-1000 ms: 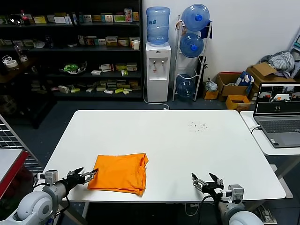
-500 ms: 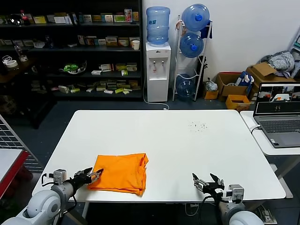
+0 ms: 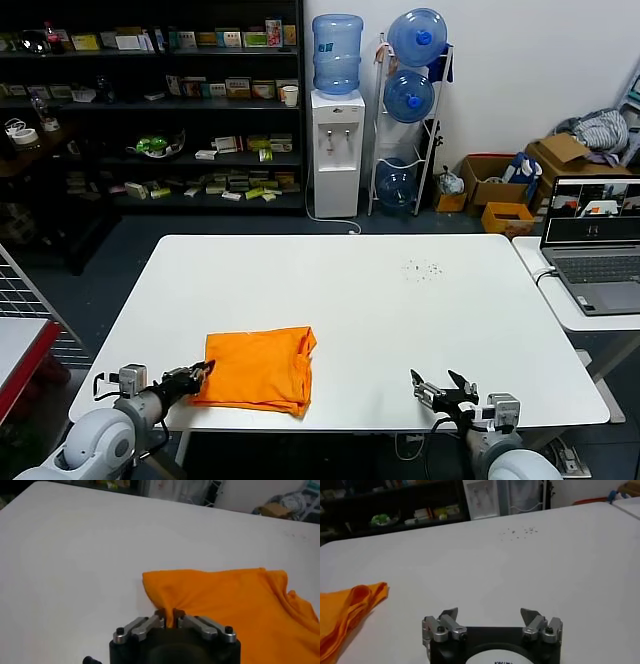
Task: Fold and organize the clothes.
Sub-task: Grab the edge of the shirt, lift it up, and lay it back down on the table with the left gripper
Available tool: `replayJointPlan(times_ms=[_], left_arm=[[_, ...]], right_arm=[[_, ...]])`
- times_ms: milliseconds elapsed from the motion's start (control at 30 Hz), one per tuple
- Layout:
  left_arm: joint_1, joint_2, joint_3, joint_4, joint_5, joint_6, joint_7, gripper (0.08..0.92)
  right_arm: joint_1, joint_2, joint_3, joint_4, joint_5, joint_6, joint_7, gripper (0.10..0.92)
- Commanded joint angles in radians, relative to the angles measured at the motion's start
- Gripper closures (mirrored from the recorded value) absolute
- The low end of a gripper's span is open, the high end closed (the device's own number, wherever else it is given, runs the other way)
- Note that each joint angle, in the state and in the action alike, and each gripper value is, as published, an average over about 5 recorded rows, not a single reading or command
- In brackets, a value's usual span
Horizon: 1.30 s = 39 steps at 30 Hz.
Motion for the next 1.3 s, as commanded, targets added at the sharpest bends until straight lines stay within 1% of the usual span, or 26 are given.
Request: replayJointPlan(times_ms=[33, 133, 200, 333, 433, 533, 700, 800, 900, 1033, 1100, 1167, 1233, 1300], left_arm=[[0.018, -0.018, -0.042, -0.111, 0.048, -0.011, -0.069, 0.843], [0.039, -0.022, -0.075, -0.188, 0.132, -0.014, -0.122, 0.879], [0.057, -0.014, -0.093, -0.236, 0.190, -0.013, -0.153, 0.880], [0.100, 0.028, -0.147, -0.298, 0.258, 0.007, -0.203, 0.880], [0.154, 0.071, -0.229, -0.303, 0.272, 0.024, -0.210, 0.880], [0.223, 0.117, -0.329, -0.255, 0.265, 0.032, -0.197, 0.880], [0.289, 0.191, -0.437, -0.085, 0.226, 0.028, -0.169, 0.880], [0.305, 0.239, -0.464, 0.008, 0.202, 0.026, -0.149, 0.880], [0.296, 0.282, -0.459, 0.073, 0.204, 0.020, -0.138, 0.880], [0.256, 0.325, -0.433, 0.114, 0.213, 0.010, -0.133, 0.880], [0.245, 0.335, -0.420, 0.095, 0.205, 0.008, -0.136, 0.880], [0.243, 0.327, -0.403, 0.026, 0.168, 0.010, -0.153, 0.880], [0.235, 0.288, -0.371, -0.088, 0.079, 0.019, -0.193, 0.880], [0.209, 0.226, -0.313, -0.214, -0.044, 0.033, -0.243, 0.880]], right_arm=[[0.002, 0.002, -0.001, -0.005, -0.001, 0.004, -0.002, 0.203], [0.006, 0.003, -0.005, -0.009, -0.001, 0.007, -0.004, 0.203], [0.009, 0.002, -0.008, -0.012, -0.001, 0.010, -0.006, 0.203], [0.018, -0.006, -0.009, -0.012, 0.003, 0.019, -0.011, 0.203], [0.020, -0.019, -0.002, 0.003, 0.003, 0.030, -0.018, 0.203], [0.014, -0.038, 0.016, 0.034, 0.002, 0.045, -0.026, 0.203], [-0.008, -0.068, 0.074, 0.102, 0.000, 0.065, -0.033, 0.203], [-0.018, -0.077, 0.104, 0.132, -0.010, 0.074, -0.033, 0.203], [-0.025, -0.079, 0.123, 0.149, -0.028, 0.084, -0.034, 0.203], [-0.040, -0.074, 0.135, 0.158, -0.045, 0.093, -0.036, 0.203], [-0.046, -0.068, 0.140, 0.159, -0.052, 0.096, -0.037, 0.203], [-0.050, -0.060, 0.144, 0.156, -0.062, 0.097, -0.037, 0.203], [-0.051, -0.051, 0.146, 0.152, -0.073, 0.098, -0.036, 0.203], [-0.054, -0.038, 0.149, 0.148, -0.085, 0.095, -0.033, 0.203]])
